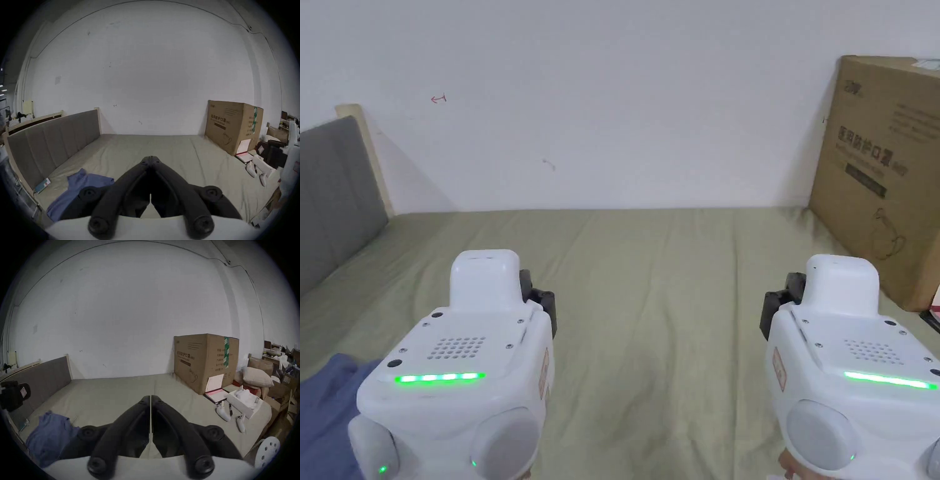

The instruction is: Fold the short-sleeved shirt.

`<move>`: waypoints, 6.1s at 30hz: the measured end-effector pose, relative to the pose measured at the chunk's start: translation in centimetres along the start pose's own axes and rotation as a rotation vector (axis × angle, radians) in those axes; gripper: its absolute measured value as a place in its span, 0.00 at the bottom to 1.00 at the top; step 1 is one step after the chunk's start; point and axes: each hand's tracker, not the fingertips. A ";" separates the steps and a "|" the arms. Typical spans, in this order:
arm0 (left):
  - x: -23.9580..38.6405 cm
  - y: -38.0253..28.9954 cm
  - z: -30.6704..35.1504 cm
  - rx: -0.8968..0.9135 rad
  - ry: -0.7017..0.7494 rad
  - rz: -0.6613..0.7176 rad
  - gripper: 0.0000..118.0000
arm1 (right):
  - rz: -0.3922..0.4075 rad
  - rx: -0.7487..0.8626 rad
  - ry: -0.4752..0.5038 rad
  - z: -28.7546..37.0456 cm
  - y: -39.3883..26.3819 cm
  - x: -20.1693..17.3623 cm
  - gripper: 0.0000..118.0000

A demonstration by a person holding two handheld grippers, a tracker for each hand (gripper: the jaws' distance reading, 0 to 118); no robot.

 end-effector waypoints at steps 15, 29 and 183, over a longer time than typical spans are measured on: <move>-5.2 1.4 3.1 0.032 0.131 0.007 0.00 | 0.013 -0.005 0.249 -0.6 1.7 -5.9 0.00; -16.3 -0.1 8.4 -0.037 0.429 0.076 0.00 | 0.097 -0.098 0.631 1.4 -0.8 -19.4 0.00; -7.6 0.1 -14.2 -0.626 -0.069 0.033 0.03 | 0.068 -0.559 0.086 -21.0 9.5 13.4 0.03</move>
